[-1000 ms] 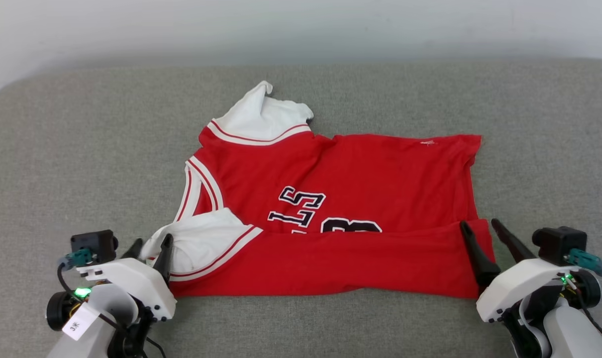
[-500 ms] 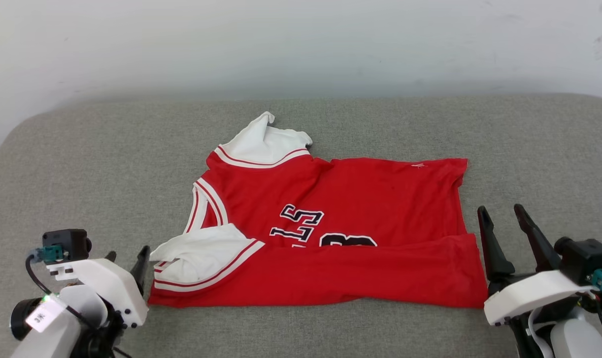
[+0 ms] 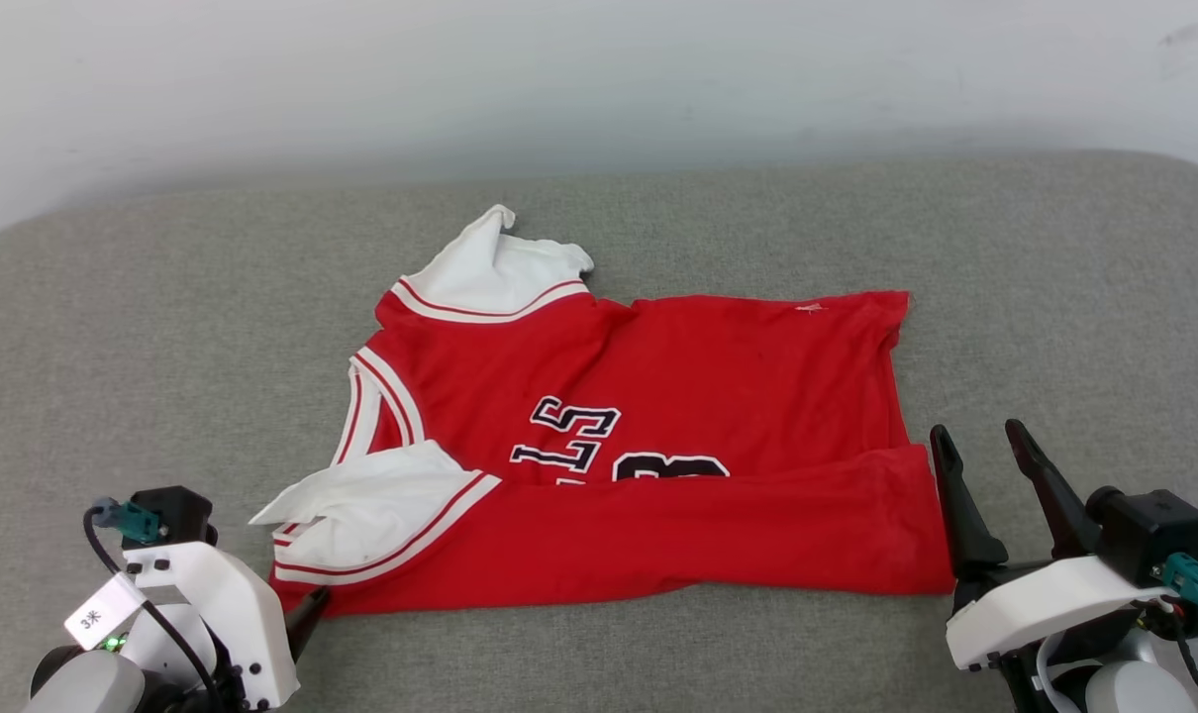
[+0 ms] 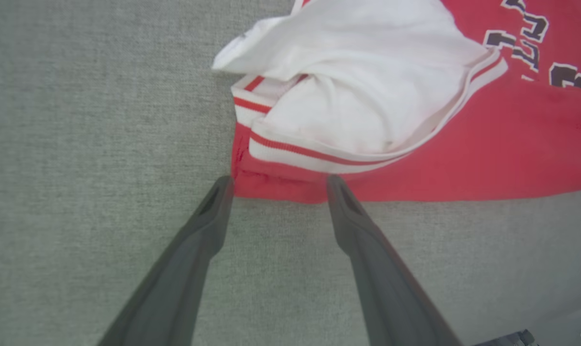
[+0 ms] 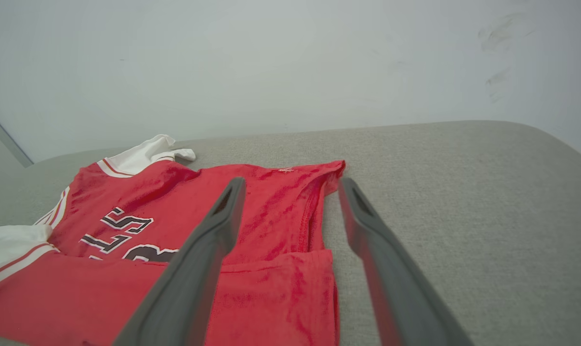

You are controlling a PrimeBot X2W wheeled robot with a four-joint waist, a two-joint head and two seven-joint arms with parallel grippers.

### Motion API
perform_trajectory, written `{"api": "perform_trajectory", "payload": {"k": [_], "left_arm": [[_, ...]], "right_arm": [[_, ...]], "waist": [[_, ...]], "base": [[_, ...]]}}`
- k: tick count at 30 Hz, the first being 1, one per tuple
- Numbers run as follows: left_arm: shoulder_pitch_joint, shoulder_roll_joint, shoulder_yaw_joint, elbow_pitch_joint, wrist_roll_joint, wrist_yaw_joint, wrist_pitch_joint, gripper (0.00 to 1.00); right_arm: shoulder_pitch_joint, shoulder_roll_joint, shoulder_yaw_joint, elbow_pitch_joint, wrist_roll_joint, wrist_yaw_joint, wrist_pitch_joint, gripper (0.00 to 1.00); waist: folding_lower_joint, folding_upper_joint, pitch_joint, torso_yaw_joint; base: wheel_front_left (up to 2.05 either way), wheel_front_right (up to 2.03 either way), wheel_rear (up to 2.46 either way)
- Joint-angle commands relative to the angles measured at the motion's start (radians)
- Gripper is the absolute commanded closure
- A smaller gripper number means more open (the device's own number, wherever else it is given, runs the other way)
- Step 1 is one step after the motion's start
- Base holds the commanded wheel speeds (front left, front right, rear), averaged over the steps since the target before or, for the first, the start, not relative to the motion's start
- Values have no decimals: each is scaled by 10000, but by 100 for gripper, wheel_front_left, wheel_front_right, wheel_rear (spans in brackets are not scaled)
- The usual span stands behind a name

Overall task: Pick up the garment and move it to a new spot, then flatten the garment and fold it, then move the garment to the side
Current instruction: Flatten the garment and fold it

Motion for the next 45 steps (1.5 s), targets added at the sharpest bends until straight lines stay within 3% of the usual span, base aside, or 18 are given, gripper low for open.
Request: {"api": "perform_trajectory", "payload": {"k": [1, 8, 13, 14, 15, 16, 24, 33, 38, 45], "left_arm": [[-59, 22, -42, 67, 94, 55, 41, 0], [-356, -207, -256, 919, 71, -142, 189, 0], [-484, -336, -805, 1295, 103, -741, 596, 0], [-536, -419, -800, 1342, 26, -849, 554, 24], [-578, -436, -869, 1392, 75, -927, 589, 84], [-604, -449, -922, 1440, 97, -982, 615, 100], [-857, -299, -768, 1221, 193, -1110, 244, 100], [-701, 187, -507, -41, 333, -719, 167, 100], [-685, 365, -436, -616, 333, -565, 235, 100], [-879, 369, -400, -864, 302, -541, 240, 100]], "right_arm": [[90, 26, 10, -56, -14, -10, -31, 0], [-22, 83, 1, -196, 1, -9, 149, 0], [-67, 91, -146, -170, 37, -10, 231, 0], [-86, 92, -178, -168, 55, -9, 241, 0], [-99, 86, -235, -162, 68, -9, 264, 0], [-94, 61, -275, -140, 96, -9, 314, 0], [-40, -609, -258, 129, 982, -9, 1642, 0], [-110, -1851, 465, 270, 2286, -9, 5418, 0], [-557, -2066, 924, 109, 2580, -9, 6191, 0], [-1060, -2024, 1348, 983, 2751, -9, 7403, 0]], "waist": [[1, 0, 99, -73], [1, 0, 448, -257], [1, 0, 591, -319], [1, 0, 608, -325], [1, 0, 610, -328], [1, 0, 609, -328], [1, 0, 428, -290], [1, 0, 539, -60], [1, 0, 846, 88], [1, 0, 1257, 245]], "base": [[0, 0, 0], [0, 0, 0], [0, 0, 0], [0, 0, 0], [0, 0, 0], [0, 0, 0], [0, 0, 0], [0, 0, 0], [0, 0, 0], [0, 0, 0]]}}
